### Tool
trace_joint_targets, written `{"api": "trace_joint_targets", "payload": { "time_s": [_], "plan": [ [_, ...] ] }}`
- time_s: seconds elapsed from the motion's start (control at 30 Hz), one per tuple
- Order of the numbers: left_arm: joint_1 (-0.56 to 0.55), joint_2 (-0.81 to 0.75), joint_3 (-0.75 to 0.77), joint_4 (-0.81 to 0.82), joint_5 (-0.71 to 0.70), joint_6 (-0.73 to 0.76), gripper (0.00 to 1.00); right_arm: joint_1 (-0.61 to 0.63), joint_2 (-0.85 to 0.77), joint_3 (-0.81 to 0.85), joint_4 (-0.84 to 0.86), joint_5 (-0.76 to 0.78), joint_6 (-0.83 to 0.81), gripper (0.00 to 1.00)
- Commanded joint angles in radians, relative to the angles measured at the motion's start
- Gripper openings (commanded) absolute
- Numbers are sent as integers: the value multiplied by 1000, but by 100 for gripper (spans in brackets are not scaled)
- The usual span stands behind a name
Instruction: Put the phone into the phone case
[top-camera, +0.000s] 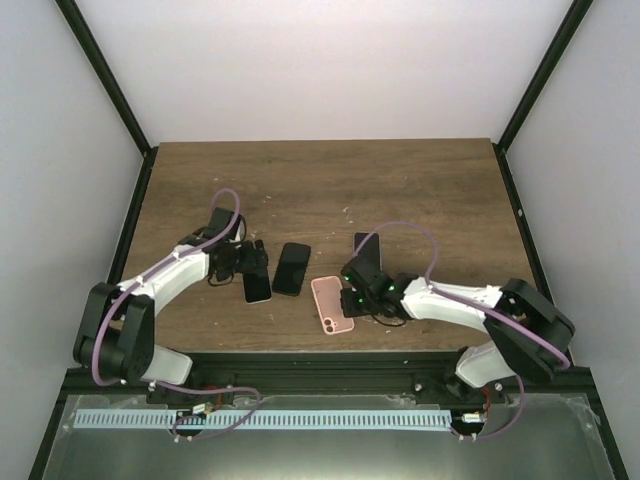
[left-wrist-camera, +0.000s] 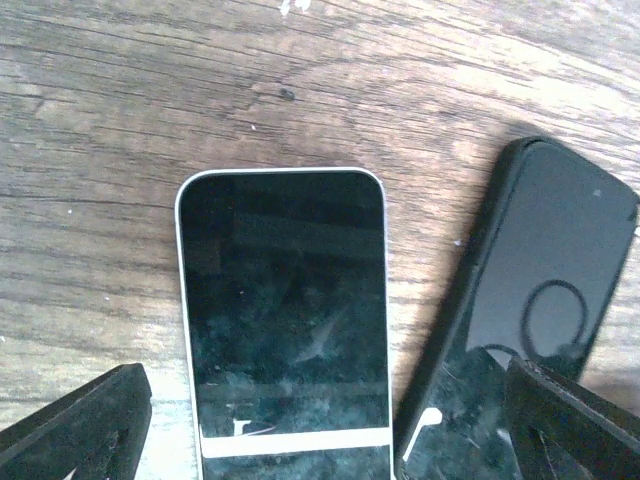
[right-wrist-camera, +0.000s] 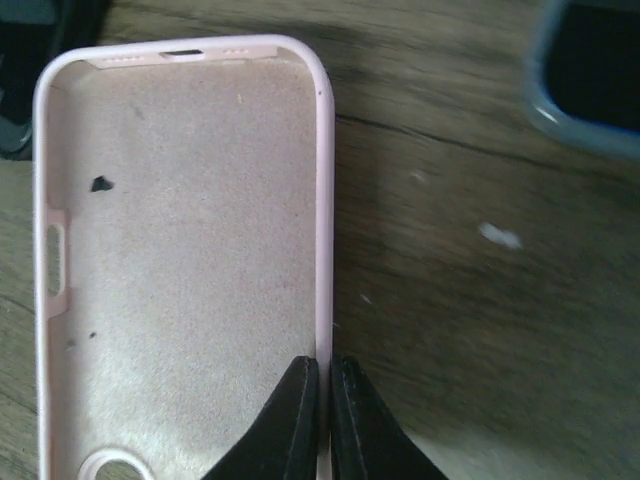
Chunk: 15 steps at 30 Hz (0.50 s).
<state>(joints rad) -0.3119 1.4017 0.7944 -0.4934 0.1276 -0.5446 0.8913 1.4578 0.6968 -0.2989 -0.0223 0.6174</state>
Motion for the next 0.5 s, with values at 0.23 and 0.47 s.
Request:
{"api": "trace_joint_targets", "payload": {
  "time_s": [0.23,0.47],
  "plan": [
    [-36,179,88,-43,-74,59,91,8,-6,-34,31,52,360,6],
    [-52,250,105,-40,-116,52,93,23,16,-19,65,54,355,10]
  ]
}}
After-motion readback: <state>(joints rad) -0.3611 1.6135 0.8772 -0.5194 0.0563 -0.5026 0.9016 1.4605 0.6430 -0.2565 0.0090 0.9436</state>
